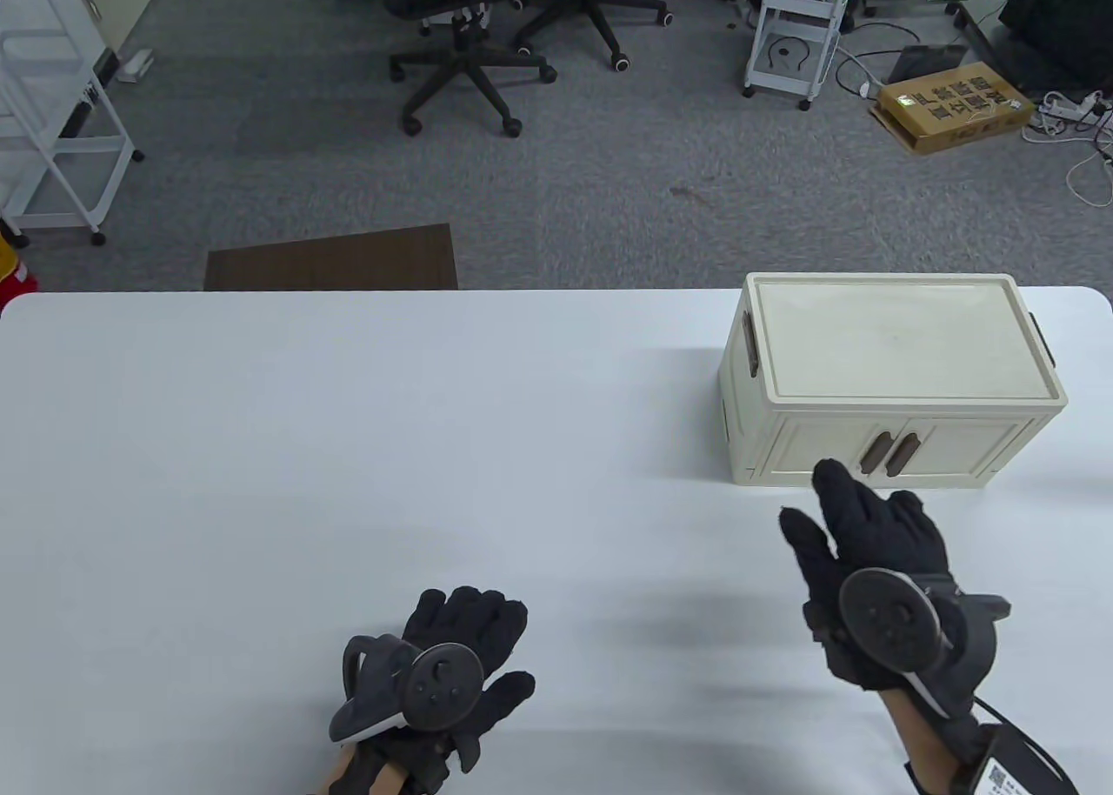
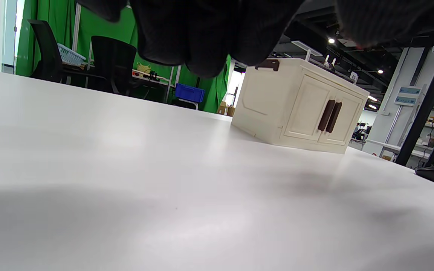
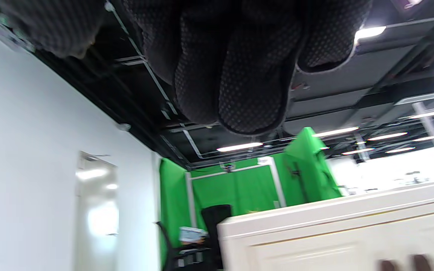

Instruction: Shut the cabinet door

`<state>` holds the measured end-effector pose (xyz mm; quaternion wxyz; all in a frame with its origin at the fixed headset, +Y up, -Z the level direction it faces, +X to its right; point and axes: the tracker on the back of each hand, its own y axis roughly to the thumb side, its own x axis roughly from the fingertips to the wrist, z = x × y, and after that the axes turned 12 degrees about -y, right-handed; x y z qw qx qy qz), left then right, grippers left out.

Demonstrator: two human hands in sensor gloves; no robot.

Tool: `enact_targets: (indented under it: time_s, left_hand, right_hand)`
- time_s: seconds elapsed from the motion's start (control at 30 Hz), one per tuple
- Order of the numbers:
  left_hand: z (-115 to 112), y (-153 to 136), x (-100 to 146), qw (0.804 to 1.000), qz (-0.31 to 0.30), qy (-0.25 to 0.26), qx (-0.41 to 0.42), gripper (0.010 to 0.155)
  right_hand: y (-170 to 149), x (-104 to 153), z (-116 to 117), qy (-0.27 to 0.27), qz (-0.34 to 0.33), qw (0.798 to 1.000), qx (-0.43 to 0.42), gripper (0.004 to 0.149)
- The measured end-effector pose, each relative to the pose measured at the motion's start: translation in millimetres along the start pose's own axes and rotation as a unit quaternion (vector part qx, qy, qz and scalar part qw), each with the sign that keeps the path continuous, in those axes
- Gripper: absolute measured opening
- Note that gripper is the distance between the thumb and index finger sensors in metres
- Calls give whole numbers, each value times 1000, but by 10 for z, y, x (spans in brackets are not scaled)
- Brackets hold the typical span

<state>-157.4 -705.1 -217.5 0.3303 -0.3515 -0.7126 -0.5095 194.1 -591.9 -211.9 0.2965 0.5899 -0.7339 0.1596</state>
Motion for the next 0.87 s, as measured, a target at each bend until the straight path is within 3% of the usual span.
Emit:
enact_targets:
  time_s: [0.17,0.23,0.4,0.6,0.87]
  left_hand:
    - [14,-10,11,1000,11,22,-4,80]
    - [23,-14,28,998,49,42,-16,82]
    - [41,-16,31,997,24,69,-18,85]
    - [-2,80,22,995,13,75,-61,88]
    - [-46,94,10,995,13,62,-72,89]
  right_hand:
    - [353,375,161,25,-52,998,-25,78]
    - [385,480,277,40,-72,996,-17,81]
    - [325,762,633,144,-106,984,4,87]
    - [304,925,833,236,-126,963,35,92]
    - [431,1077,951,274,-160,947,45,92]
